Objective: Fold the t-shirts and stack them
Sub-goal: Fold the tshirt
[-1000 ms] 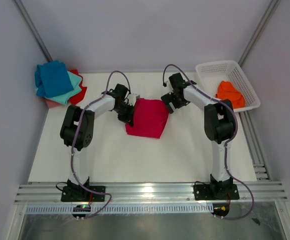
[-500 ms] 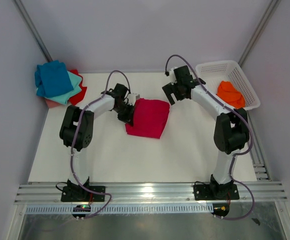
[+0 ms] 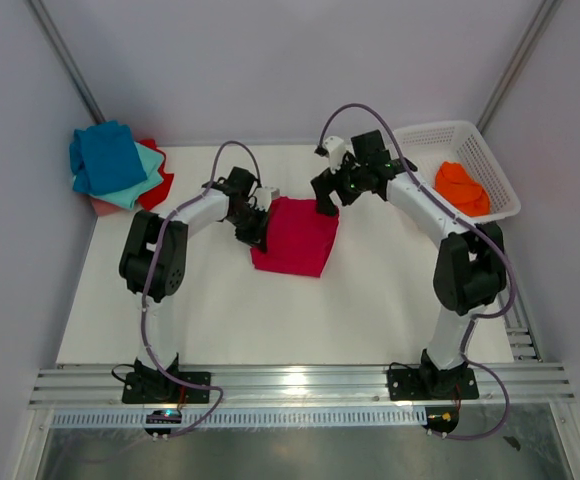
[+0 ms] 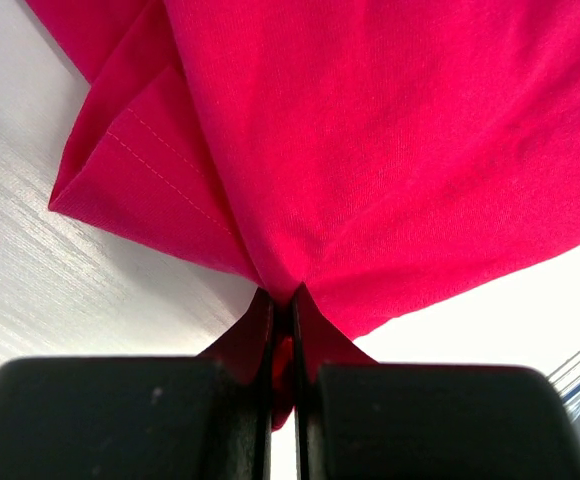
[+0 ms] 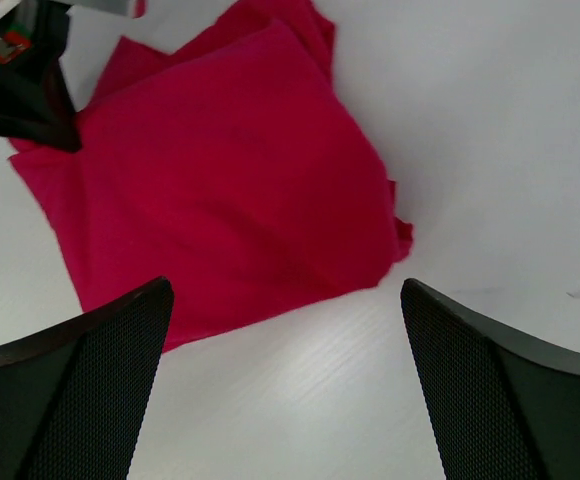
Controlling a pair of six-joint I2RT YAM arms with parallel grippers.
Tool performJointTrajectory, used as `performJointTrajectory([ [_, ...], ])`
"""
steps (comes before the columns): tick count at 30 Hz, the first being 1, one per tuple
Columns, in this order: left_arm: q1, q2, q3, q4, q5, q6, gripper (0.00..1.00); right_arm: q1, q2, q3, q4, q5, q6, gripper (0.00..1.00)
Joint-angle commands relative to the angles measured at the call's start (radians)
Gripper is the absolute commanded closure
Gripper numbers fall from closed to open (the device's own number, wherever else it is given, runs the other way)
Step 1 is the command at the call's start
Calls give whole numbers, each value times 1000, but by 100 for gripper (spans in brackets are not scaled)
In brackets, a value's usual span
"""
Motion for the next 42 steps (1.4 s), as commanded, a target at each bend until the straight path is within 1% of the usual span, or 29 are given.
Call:
performJointTrajectory([
  [1, 8, 2, 33, -11, 21, -4, 97, 4, 100, 14, -23, -315, -96, 0],
  [3, 8, -4, 31, -11, 18, -5, 97, 6, 177, 81, -106, -383, -143, 1],
  [4, 8, -4, 30, -9, 15, -5, 97, 6, 203, 128, -140, -457, -162, 1],
  [6, 8, -6, 28, -9, 14, -8, 94, 6, 248, 167, -228, -512, -215, 1],
  [8, 8, -6, 27, -9, 12, -8, 94, 6, 292, 198, -289, -572, -254, 1],
  [16, 8, 0, 31, -15, 7, -4, 94, 6, 334, 178, -326, -598, -260, 1],
  [18, 8, -3, 33, -20, 9, -2, 81, 6, 349, 173, -347, -626, -265, 1],
  [19, 8, -6, 30, -20, 9, -1, 73, 6, 357, 175, -361, -638, -280, 1],
  [20, 8, -7, 30, -18, 6, -1, 59, 4, 368, 176, -385, -650, -286, 1],
  [21, 8, -10, 28, -18, 4, -1, 52, 6, 374, 176, -396, -673, -295, 1],
  [23, 8, -10, 30, -18, 3, 2, 42, 6, 386, 180, -428, -696, -320, 1],
  [26, 8, -10, 27, -23, 3, 8, 39, 4, 398, 184, -477, -747, -349, 1],
  [28, 8, -14, 28, -29, -2, 13, 38, 6, 414, 198, -516, -784, -375, 1],
  [32, 8, -38, 36, -38, -26, 18, 37, 4, 432, 201, -661, -850, -467, 1],
  [34, 8, -53, 47, -40, -49, 33, 36, 1, 449, 212, -726, -870, -559, 1],
  [36, 8, -79, 60, -49, -63, 56, 35, -4, 466, 225, -841, -897, -642, 0],
  [37, 10, -86, 85, -58, -66, 58, 35, -5, 478, 248, -890, -905, -744, 1],
  [38, 8, -92, 102, -84, -72, 64, 34, -7, 504, 259, -980, -916, -801, 1],
  [42, 10, -125, 183, -144, -74, 68, 33, -25, 523, 239, -979, -934, -834, 1],
])
